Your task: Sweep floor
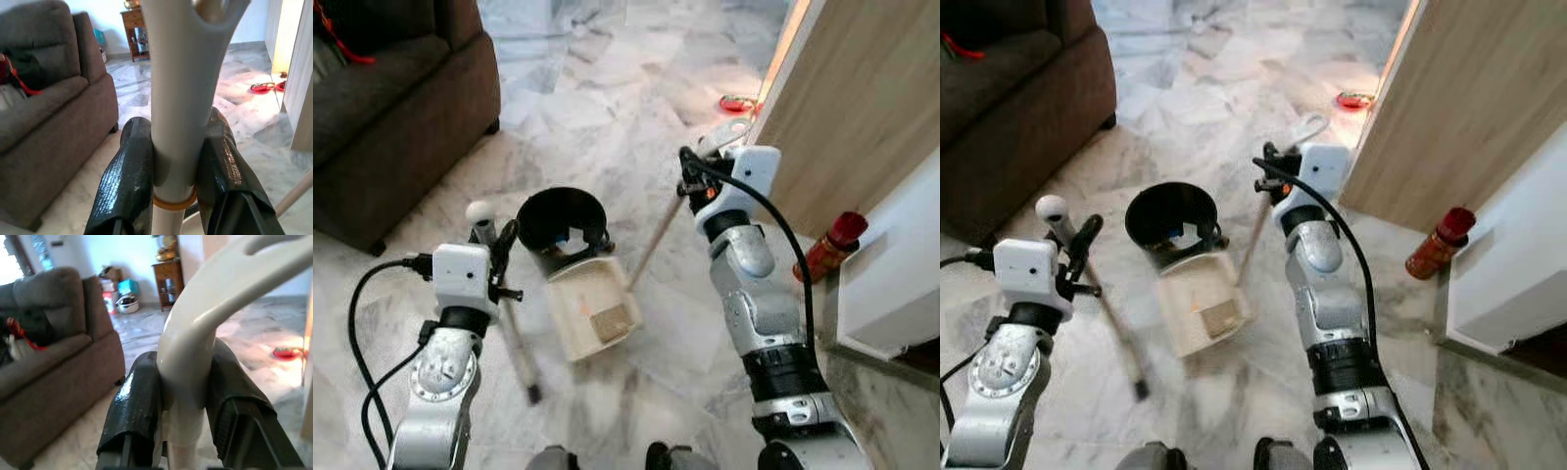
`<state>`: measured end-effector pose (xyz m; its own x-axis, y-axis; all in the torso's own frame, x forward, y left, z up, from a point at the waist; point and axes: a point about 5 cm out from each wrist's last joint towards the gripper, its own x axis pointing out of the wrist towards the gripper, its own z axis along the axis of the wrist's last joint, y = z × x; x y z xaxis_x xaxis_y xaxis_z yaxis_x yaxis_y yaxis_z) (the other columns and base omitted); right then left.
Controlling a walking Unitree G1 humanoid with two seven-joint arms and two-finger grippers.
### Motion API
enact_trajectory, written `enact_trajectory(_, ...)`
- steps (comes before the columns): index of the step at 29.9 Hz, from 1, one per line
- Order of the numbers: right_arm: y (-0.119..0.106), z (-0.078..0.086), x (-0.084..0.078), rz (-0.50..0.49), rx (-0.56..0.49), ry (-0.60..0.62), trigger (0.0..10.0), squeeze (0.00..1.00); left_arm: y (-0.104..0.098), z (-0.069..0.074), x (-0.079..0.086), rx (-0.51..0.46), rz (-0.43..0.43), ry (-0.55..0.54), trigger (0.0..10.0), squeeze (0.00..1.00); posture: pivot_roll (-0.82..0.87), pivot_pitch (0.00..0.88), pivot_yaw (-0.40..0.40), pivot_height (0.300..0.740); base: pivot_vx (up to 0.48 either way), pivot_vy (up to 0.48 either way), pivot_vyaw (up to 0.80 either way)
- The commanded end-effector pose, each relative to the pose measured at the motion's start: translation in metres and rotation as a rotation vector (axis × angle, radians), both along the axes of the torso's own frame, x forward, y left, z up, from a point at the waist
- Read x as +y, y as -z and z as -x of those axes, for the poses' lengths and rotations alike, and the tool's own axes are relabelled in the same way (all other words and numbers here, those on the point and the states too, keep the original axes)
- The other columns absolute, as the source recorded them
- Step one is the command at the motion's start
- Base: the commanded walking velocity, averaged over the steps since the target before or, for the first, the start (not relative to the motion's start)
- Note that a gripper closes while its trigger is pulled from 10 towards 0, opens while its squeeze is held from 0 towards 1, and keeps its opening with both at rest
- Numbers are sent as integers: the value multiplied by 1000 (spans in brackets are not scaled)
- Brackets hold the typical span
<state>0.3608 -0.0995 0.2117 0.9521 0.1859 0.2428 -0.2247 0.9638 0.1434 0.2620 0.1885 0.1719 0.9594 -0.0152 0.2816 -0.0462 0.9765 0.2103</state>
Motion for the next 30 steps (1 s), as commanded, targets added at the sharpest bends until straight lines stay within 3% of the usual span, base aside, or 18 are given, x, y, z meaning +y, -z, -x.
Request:
enact_trajectory(1,-16,0,-2,-40,-61,2,10000,0,-8,2,-4,-43,-1,18,10000,0,1,196,-23,740,0,0,0)
enact_trajectory(10,-37,-4,-7,-65,-105,31,10000,0,-6,2,-5,-37,0,22,10000,0,1,199,-25,740,0,0,0)
enact_trajectory(22,-88,-12,-23,-283,-185,148,10000,0,-1,4,-12,-23,-40,53,10000,0,0,198,-28,740,0,0,0)
enact_trajectory(30,-104,-9,-20,-320,-235,131,10000,0,-1,5,-10,-19,-49,49,10000,0,4,195,-30,740,0,0,0)
